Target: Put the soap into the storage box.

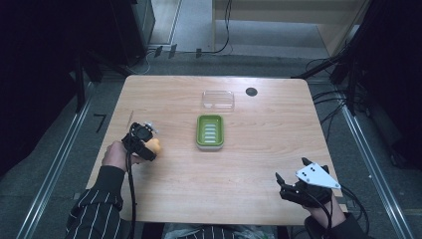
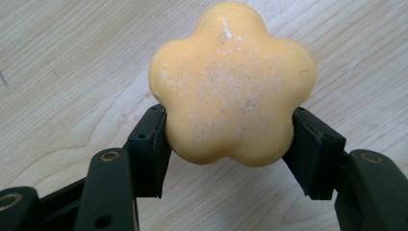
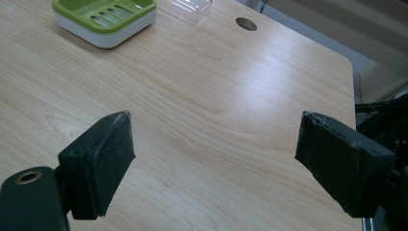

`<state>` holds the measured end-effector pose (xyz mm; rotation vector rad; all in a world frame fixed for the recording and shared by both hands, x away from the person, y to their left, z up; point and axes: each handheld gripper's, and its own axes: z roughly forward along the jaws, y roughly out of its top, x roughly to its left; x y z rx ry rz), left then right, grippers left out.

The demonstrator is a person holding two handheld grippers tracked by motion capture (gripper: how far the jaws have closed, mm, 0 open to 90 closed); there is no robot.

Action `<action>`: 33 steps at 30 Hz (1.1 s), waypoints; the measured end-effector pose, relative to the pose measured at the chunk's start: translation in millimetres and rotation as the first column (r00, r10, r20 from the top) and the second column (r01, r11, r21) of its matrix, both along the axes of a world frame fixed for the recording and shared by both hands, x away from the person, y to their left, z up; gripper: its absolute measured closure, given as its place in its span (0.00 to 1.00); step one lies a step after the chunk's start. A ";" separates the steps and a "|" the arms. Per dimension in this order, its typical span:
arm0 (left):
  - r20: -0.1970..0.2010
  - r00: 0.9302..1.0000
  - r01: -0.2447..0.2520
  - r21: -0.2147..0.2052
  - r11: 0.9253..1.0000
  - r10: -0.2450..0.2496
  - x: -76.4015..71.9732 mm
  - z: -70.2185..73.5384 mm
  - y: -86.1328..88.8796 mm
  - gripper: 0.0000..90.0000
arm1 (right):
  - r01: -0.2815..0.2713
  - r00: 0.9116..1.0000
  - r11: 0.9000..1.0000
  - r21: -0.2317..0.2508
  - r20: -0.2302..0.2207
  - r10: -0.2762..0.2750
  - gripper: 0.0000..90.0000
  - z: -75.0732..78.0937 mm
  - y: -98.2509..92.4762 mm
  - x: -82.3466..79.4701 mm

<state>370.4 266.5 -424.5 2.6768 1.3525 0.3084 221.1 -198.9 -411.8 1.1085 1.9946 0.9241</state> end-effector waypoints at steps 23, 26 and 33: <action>-0.003 0.998 0.067 0.005 0.998 -0.067 16.7 6.8 -32.5 0.44 | 0.000 1.000 1.000 -0.002 -0.001 0.000 0.15 -0.2 -0.3 -0.5; -0.001 0.997 0.075 -0.001 0.997 -0.075 18.6 6.9 -35.4 0.44 | 0.000 1.000 1.000 -0.002 0.000 0.000 0.15 -0.4 -0.5 -0.4; -0.006 0.996 0.093 0.004 0.996 -0.093 23.0 10.6 -42.1 0.44 | 0.000 1.000 1.000 0.000 0.000 0.000 0.15 -0.2 -0.7 -0.6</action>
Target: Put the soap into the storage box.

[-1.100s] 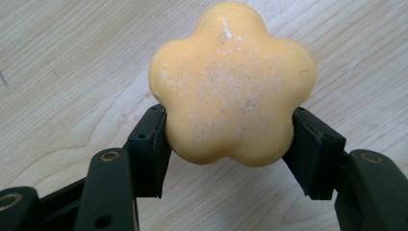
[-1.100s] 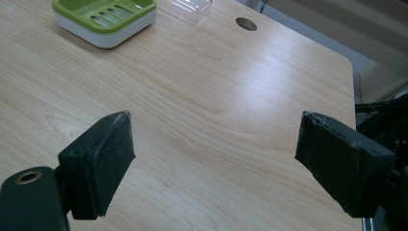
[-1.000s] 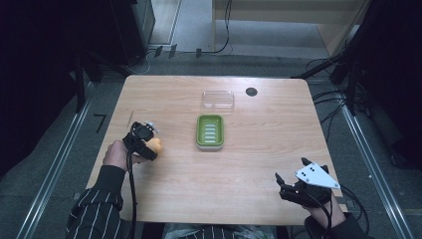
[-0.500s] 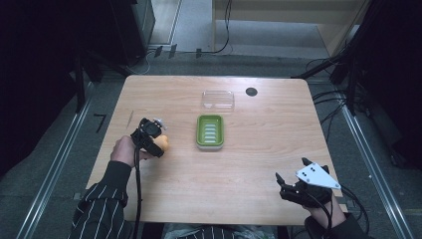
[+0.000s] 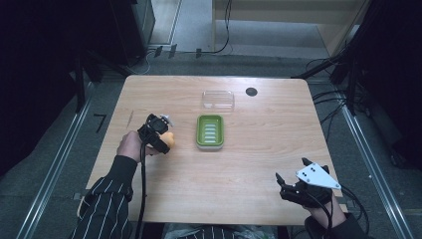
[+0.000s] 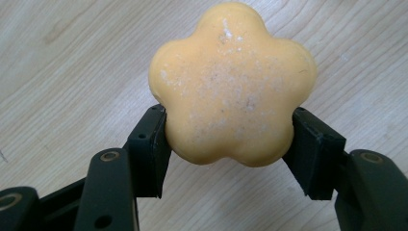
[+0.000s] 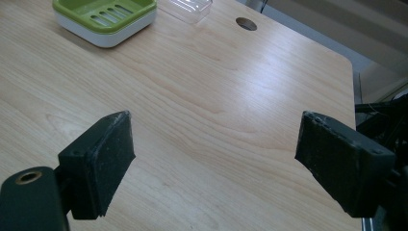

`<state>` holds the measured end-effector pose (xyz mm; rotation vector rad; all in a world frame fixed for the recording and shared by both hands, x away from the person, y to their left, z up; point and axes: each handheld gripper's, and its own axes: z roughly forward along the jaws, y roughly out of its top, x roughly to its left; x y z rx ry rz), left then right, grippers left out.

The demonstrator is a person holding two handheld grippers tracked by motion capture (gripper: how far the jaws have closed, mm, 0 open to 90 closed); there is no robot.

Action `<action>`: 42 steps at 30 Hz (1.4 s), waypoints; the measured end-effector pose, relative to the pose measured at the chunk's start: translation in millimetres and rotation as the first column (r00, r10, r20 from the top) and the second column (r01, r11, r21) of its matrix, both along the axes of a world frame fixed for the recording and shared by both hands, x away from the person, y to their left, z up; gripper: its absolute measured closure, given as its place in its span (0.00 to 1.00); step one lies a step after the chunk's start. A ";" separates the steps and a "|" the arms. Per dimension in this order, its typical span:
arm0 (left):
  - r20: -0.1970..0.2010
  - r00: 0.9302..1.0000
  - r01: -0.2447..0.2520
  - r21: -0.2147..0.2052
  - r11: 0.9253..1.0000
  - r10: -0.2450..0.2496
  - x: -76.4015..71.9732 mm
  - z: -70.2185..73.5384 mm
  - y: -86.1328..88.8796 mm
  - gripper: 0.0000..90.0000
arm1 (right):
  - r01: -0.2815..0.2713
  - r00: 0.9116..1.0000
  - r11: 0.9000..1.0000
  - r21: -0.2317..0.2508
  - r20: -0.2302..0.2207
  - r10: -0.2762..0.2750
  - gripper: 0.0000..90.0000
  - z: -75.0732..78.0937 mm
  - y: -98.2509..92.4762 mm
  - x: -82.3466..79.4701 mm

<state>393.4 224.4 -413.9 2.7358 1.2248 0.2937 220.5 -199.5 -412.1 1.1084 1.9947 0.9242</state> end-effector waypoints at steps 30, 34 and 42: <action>0.008 0.997 0.077 -0.027 0.997 -0.077 16.5 21.2 -28.3 0.44 | 0.000 1.000 1.000 -0.002 -0.002 0.000 0.15 -0.3 -0.3 0.2; 0.011 0.996 0.083 -0.029 0.996 -0.083 19.9 23.2 -32.4 0.44 | -0.001 1.000 1.000 -0.003 -0.002 0.001 0.15 -0.3 -0.2 0.2; 0.019 0.994 0.110 -0.029 0.994 -0.109 24.3 27.7 -42.3 0.44 | 0.000 1.000 1.000 -0.004 -0.001 0.000 0.15 -0.3 -0.1 0.2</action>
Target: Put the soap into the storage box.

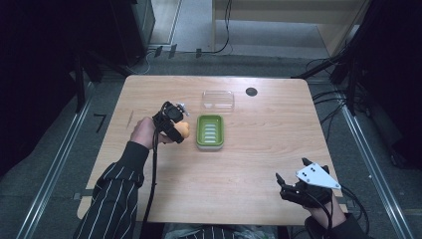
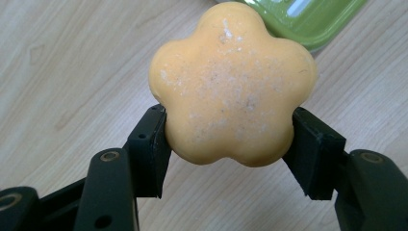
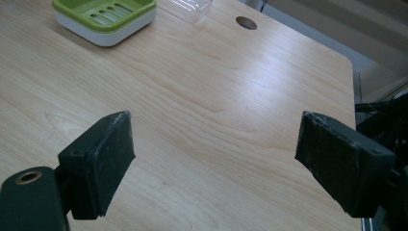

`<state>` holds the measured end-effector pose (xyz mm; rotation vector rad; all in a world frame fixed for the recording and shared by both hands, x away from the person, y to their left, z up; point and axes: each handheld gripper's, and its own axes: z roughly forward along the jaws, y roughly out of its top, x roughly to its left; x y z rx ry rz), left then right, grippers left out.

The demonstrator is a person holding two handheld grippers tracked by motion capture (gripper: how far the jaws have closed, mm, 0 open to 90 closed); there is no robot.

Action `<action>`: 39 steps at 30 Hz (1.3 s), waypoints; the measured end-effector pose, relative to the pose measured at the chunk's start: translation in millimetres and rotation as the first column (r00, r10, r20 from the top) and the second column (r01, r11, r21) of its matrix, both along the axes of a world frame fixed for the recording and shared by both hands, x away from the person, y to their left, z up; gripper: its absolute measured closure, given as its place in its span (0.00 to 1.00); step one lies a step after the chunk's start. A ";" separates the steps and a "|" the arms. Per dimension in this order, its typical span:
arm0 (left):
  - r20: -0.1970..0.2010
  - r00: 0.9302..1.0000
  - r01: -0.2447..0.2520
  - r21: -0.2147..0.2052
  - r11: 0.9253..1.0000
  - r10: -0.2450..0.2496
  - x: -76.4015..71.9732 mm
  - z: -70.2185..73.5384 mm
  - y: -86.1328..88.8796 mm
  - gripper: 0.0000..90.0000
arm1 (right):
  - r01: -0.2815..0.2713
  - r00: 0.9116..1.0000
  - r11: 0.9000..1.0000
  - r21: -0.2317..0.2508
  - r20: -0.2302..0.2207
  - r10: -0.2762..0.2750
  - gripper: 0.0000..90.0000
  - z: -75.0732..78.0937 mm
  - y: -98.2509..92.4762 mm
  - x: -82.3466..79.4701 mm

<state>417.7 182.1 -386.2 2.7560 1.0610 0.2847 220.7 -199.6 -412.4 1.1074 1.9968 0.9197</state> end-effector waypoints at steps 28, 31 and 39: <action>0.007 0.998 0.061 -0.025 0.998 -0.061 16.1 2.8 -20.8 0.44 | 0.015 1.000 1.000 0.001 -0.012 -0.015 0.15 -2.0 -4.4 0.7; 0.013 0.998 0.064 -0.020 0.998 -0.063 17.5 5.1 -21.4 0.44 | 0.015 1.000 1.000 -0.002 -0.012 -0.015 0.15 -2.0 -4.1 0.1; 0.031 0.996 0.088 -0.027 0.996 -0.087 19.9 9.8 -33.1 0.44 | 0.020 1.000 1.000 0.000 -0.013 -0.020 0.15 -1.8 -6.6 -2.3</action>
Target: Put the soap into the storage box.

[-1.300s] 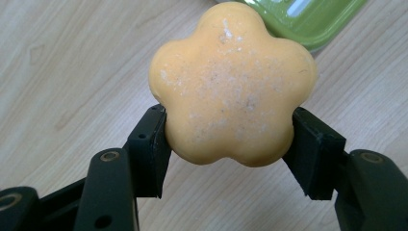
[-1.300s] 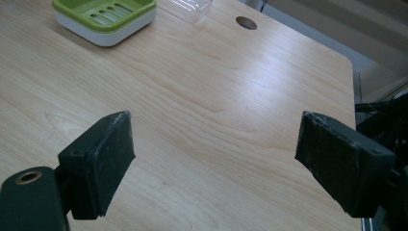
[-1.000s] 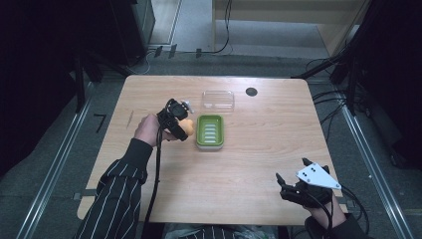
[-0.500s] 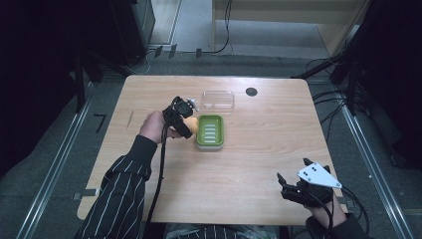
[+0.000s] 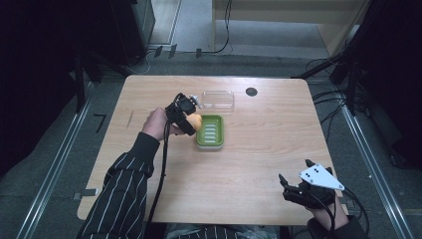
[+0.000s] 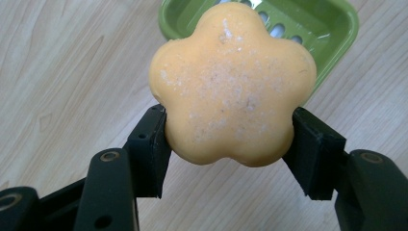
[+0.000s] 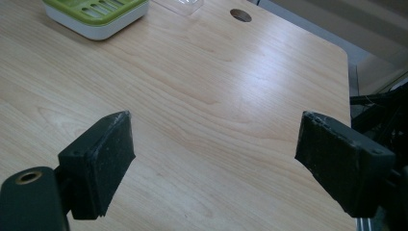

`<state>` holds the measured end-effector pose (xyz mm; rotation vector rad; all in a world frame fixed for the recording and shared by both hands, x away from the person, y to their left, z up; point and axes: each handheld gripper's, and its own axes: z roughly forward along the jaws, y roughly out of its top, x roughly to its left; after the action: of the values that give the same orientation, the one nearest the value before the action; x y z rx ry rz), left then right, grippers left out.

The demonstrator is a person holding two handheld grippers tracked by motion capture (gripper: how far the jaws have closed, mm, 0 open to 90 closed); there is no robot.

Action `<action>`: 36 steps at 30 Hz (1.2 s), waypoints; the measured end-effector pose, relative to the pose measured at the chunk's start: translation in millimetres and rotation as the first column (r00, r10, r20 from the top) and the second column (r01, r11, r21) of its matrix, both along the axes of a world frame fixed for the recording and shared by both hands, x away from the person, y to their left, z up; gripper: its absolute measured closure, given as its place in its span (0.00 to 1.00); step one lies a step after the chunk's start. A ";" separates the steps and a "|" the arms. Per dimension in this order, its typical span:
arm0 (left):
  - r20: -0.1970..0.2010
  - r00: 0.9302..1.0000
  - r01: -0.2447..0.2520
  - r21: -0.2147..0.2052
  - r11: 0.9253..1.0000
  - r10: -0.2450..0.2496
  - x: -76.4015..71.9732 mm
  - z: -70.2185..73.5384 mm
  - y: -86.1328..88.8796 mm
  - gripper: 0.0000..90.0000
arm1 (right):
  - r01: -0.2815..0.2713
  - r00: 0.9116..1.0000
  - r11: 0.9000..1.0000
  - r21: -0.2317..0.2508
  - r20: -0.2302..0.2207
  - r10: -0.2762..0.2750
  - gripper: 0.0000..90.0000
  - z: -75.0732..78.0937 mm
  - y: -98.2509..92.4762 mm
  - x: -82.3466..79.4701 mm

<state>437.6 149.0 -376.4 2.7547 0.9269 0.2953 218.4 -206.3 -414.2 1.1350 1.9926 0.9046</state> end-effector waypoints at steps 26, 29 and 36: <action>0.017 0.999 0.043 -0.004 0.999 -0.043 4.7 -8.6 -23.0 0.44 | 0.001 1.000 1.000 0.001 0.005 -0.001 0.15 1.1 0.2 -3.0; 0.023 0.999 0.044 0.002 0.999 -0.044 6.5 -10.6 -24.2 0.44 | 0.000 1.000 1.000 -0.004 0.005 0.000 0.15 1.4 0.8 -3.9; 0.023 0.998 0.055 0.003 0.999 -0.055 10.6 -17.1 -30.0 0.44 | 0.003 1.000 1.000 -0.004 0.003 -0.003 0.15 1.3 0.6 -4.2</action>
<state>448.2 119.1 -393.4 2.7674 0.8446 0.3183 214.2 -205.7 -412.8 1.1334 1.9891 0.8993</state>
